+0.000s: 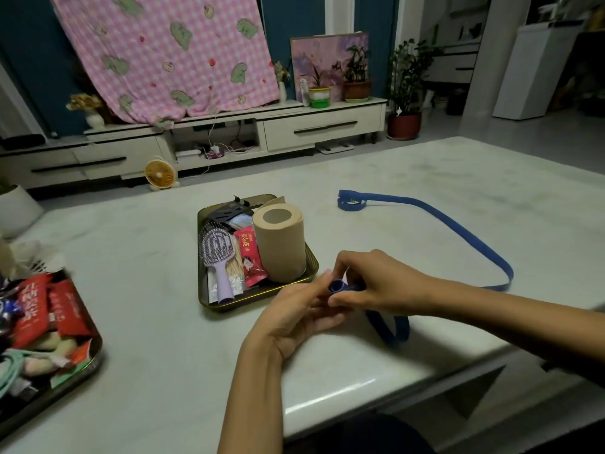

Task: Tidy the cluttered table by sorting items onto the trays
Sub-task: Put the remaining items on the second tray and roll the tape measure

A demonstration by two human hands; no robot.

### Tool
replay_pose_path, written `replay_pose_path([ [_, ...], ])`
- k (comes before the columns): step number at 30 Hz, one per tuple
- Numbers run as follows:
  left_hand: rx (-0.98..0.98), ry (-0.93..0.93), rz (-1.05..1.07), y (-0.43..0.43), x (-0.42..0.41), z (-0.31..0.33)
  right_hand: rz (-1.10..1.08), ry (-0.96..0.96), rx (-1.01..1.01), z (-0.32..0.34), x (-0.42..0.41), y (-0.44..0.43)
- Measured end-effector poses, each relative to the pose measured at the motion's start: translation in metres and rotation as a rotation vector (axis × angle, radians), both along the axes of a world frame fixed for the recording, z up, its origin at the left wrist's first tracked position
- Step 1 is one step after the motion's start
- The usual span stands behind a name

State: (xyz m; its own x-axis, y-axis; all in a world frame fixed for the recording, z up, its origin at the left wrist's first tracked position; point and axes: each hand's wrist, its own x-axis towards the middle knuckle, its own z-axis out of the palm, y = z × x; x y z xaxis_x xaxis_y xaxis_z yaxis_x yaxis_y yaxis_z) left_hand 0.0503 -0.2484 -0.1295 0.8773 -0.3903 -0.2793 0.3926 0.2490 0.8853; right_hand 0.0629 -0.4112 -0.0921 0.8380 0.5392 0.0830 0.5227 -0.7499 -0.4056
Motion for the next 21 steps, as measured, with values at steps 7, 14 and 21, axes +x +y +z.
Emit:
replay_pose_path([
  [7,-0.063,-0.083,0.078,-0.011,-0.005,-0.004,-0.09,-0.342,-0.126,-0.018,0.003,0.002],
  [14,0.025,-0.118,0.003,-0.006,-0.003,-0.006,0.077,-0.021,-0.012,-0.007,0.002,-0.006],
  [21,0.092,-0.117,-0.158,0.005,-0.002,-0.002,0.19,0.286,0.068,0.011,-0.001,-0.009],
])
